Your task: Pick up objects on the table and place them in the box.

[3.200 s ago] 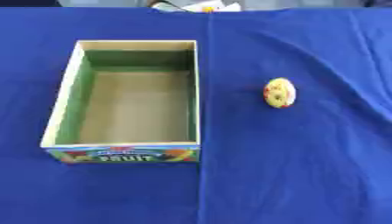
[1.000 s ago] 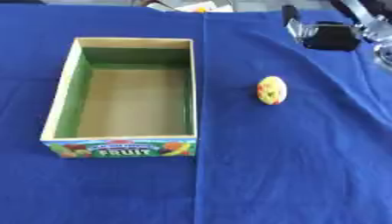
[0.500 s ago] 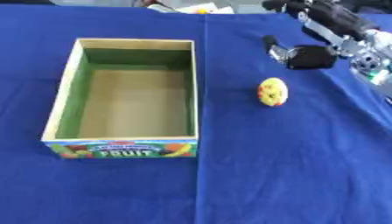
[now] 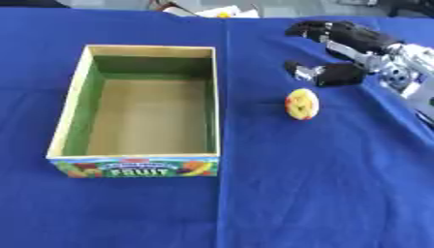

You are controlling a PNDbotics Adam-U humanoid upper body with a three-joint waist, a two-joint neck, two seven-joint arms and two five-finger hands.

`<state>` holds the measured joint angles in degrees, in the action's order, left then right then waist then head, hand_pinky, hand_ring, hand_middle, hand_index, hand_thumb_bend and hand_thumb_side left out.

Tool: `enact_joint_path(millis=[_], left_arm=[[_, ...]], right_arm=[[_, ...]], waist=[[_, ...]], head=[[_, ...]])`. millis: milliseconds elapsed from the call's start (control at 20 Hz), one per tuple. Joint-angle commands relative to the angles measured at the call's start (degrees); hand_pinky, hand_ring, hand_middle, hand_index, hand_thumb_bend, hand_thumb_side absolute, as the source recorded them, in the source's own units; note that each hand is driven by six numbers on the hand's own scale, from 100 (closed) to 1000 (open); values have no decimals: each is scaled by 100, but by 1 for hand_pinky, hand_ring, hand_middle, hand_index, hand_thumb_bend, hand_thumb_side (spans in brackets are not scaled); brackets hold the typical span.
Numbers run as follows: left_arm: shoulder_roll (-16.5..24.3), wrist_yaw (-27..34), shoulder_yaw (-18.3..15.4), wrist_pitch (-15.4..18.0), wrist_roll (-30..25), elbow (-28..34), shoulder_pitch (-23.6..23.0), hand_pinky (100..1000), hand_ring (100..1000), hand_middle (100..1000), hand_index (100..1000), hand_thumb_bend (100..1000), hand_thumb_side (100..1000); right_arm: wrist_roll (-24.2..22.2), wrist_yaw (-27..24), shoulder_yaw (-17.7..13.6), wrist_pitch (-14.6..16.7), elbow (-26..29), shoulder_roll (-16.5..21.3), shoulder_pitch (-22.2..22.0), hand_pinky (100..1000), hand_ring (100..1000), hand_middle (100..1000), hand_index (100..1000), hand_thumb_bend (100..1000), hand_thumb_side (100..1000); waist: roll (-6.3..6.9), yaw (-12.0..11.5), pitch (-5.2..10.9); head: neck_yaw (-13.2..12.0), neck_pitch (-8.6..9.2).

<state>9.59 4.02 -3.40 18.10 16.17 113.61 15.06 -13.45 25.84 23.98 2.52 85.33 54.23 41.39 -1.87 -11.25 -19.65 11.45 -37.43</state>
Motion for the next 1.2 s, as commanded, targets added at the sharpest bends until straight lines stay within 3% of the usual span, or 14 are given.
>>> enact_joint_path(millis=[50,250,350,400,600,850,1200], left_arm=[[98,1,-2,-6,-10,98,14,565,837,830,749,100,1000],[98,-3,-3,-7,-6,98,12,565,837,830,749,100,1000],[99,-8,-4,-10,-6,98,21,565,837,830,749,100,1000],[100,-10,-2,-11,-7,98,26,565,837,830,749,100,1000],[101,-18,-4,-13,-10,98,34,565,837,830,749,100,1000],[102,-16,-4,-14,-12,98,39,566,837,830,749,100,1000],[108,-19,-4,-12,-22,98,49,566,837,830,748,100,1000]], right_arm=[[-256,-194,-133,-114,-23,102,133,964,928,942,1000,230,1000],[-580,-336,-212,-252,95,117,168,964,928,942,1000,230,1000],[-737,-361,-160,-254,44,146,82,968,933,947,1000,271,981],[-816,-345,-125,-223,1,158,49,970,937,949,1000,259,900],[-1136,-173,-74,-48,-170,175,-4,971,937,950,1000,235,794],[-1539,-46,-93,125,-303,197,-73,966,932,944,1000,288,823],[-2091,245,-200,129,-377,270,-187,944,914,898,1000,324,797]], waist=[[2,13,113],[2,19,114],[-20,8,91],[-25,-1,85],[-32,-20,77],[-40,-20,77],[-44,-24,79]], head=[[-10,46],[-15,44],[-26,41],[-26,39],[-30,33],[-42,33],[-71,52]])
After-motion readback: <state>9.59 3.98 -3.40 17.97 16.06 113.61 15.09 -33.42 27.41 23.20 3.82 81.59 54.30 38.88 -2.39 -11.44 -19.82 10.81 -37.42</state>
